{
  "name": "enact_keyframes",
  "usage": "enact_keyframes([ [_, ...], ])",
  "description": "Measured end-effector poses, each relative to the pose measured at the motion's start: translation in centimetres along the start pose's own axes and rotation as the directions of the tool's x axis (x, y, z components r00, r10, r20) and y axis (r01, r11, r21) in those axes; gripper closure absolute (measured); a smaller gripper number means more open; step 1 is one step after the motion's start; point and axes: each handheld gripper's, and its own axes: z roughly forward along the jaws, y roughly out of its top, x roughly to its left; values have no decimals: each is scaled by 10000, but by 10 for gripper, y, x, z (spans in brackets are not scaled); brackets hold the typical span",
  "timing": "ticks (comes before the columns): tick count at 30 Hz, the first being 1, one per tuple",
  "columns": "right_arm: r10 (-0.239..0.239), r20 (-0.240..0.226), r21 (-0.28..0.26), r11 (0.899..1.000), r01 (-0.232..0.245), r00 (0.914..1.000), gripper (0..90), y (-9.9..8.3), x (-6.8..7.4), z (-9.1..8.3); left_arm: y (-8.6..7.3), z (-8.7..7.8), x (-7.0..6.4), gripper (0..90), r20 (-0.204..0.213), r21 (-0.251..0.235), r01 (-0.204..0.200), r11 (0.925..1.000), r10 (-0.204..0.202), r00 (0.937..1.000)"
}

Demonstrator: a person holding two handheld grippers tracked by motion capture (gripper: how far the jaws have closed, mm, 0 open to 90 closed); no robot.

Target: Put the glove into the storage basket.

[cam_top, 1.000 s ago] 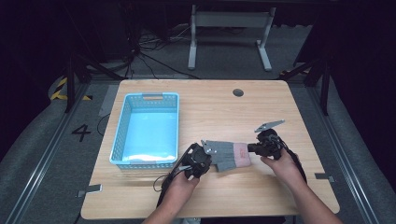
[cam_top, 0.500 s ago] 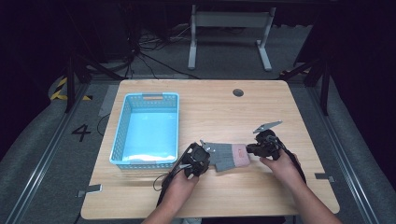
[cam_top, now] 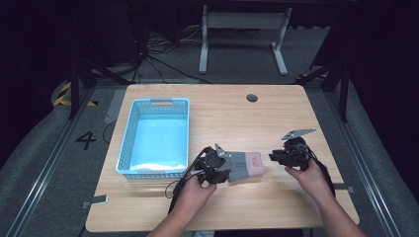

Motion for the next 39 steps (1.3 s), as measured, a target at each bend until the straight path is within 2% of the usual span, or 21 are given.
enact_keyframes([
  [4, 250, 3, -58, 9997, -250, 9997, 716, -5, -6, -9, 9, 1, 3, 557, 422, 123, 98, 9999, -103, 9991],
  [8, 427, 42, -93, 9990, -426, 9991, 711, -10, -10, -15, 17, 3, 7, 516, 488, 18, 450, 9990, -451, 9978],
  [12, 464, 51, -155, 9988, -463, 9989, 706, -13, -12, -18, 28, 11, 11, 412, 525, 288, 349, 9990, -364, 9980],
  [15, 534, 20, -137, 9985, -534, 9986, 699, -15, -13, -20, 32, 17, 15, 410, 788, 485, 357, 9982, -395, 9961],
  [17, 548, 25, -206, 9983, -547, 9985, 694, -17, -13, -21, 33, 21, 18, 477, 947, 548, 352, 9979, -403, 9947],
  [20, 597, 152, -282, 9978, -593, 9981, 696, -19, -14, -23, 37, 29, 19, 480, 889, 814, 265, 9963, -337, 9955],
  [28, 711, 119, -189, 9973, -708, 9974, 682, -24, -14, -23, 41, 46, 17, 379, 758, 1001, -41, 9950, -35, 9971],
  [31, 726, 46, -137, 9973, -726, 9973, 679, -25, -13, -22, 41, 54, 14, 354, 659, 1290, -191, 9915, 107, 9978],
  [33, 726, 53, -142, 9973, -725, 9973, 670, -25, -13, -22, 40, 59, 13, 352, 382, 1442, -167, 9894, 113, 9992],
  [36, 780, 106, -225, 9967, -778, 9969, 651, -25, -13, -23, 41, 62, 12, 342, 365, 1545, -123, 9879, 67, 9993],
  [39, 864, 103, -255, 9960, -861, 9962, 643, -26, -14, -23, 41, 65, 11, 322, 363, 1655, -290, 9858, 233, 9991],
])
